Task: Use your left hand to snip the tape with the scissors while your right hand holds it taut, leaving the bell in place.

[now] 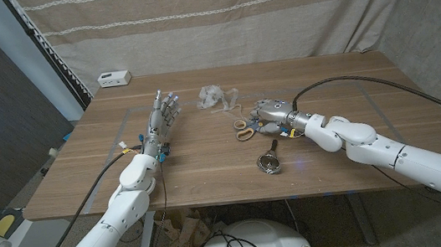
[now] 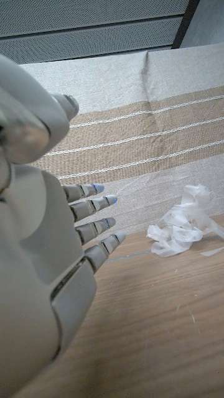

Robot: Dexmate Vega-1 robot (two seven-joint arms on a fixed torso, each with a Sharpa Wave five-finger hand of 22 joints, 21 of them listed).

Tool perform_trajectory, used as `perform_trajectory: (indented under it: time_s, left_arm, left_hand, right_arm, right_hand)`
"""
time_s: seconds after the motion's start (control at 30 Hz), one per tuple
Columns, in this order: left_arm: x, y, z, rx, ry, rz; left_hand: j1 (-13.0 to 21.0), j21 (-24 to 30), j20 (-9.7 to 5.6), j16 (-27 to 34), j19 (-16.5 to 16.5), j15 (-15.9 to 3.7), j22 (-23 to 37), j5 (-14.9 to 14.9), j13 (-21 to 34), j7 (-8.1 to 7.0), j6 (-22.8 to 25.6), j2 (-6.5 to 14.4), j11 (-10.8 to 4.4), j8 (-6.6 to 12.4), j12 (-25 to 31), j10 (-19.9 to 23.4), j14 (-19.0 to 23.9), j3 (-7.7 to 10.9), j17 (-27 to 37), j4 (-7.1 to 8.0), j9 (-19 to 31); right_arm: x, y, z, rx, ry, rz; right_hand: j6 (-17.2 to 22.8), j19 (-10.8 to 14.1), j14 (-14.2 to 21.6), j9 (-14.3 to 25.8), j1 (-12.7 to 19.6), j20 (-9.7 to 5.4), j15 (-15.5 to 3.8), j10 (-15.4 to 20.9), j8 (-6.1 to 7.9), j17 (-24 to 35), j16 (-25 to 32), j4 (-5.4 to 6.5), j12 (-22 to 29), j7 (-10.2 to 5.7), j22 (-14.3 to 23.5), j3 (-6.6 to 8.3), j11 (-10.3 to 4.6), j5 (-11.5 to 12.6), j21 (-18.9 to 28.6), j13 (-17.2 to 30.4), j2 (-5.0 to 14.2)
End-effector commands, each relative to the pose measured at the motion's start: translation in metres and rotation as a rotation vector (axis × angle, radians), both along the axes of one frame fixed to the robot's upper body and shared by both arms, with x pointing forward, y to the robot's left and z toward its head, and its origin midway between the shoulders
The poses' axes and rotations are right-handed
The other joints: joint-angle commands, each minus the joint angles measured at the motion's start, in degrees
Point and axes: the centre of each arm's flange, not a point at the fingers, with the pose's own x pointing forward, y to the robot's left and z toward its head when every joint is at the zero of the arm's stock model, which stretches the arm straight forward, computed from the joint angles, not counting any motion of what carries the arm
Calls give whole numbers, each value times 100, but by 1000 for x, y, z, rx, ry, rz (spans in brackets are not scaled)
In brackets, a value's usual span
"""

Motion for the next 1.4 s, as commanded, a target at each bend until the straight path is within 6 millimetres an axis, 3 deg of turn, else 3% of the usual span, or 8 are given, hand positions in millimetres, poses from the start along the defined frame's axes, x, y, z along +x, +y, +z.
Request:
perform_trajectory:
  time_s: [0.03,0.6,1.17,1.27,1.33,1.4]
  left_arm:
    - [3,-1,0,-6,0,-6]
    - [6,-2,1,-13,-6,-12]
    - [8,-5,5,-10,-12,-22]
    - [8,-6,6,-10,-13,-24]
    - [8,-6,6,-10,-12,-24]
    - [8,-7,7,-10,-11,-24]
  left_hand:
    - [-45,14,3,23,46,-540,13,-8,30,-14,51,15,-3,12,-14,57,40,-40,13,-15,9]
    - [-68,19,4,23,63,-553,13,-2,30,-25,54,17,-33,10,-15,64,44,-62,12,-6,8]
    - [-90,30,-2,30,97,-556,14,5,31,-23,90,18,-22,22,-3,104,66,-85,10,1,9]
    - [-94,32,-2,31,107,-571,14,6,31,-18,118,17,-16,31,-3,107,74,-91,10,2,9]
    - [-95,33,-3,34,111,-574,14,7,31,-16,123,17,-28,32,-2,112,83,-93,9,2,9]
    - [-96,34,0,37,116,-569,14,9,31,-22,135,17,-34,36,-4,108,93,-96,9,2,9]
  right_arm:
    - [-9,-4,24,112,-5,42]
    - [-19,-6,47,232,-7,93]
    - [-28,-16,64,340,-16,121]
    - [-30,-18,66,361,-10,132]
    - [-31,-19,67,375,-10,140]
    - [-32,-19,67,379,-14,143]
  right_hand:
    - [470,76,107,726,174,8,-1030,1005,116,41,59,-10,501,-392,10,70,-642,-38,5,580,95]
    - [463,148,243,676,294,83,-1033,1022,202,112,146,19,556,-380,15,173,-636,-194,13,709,118]
    - [441,329,620,636,449,117,-1056,995,344,202,332,32,573,-302,18,304,-623,-397,46,807,128]
    - [389,457,1028,630,532,103,-1082,934,397,192,441,33,588,-307,15,412,-611,-455,79,881,144]
    - [335,622,1579,614,681,60,-1130,812,460,170,583,-6,583,-315,12,540,-549,-546,112,943,122]
    - [333,772,1907,586,789,56,-1143,805,499,156,658,-32,598,-312,12,605,-559,-622,144,967,100]
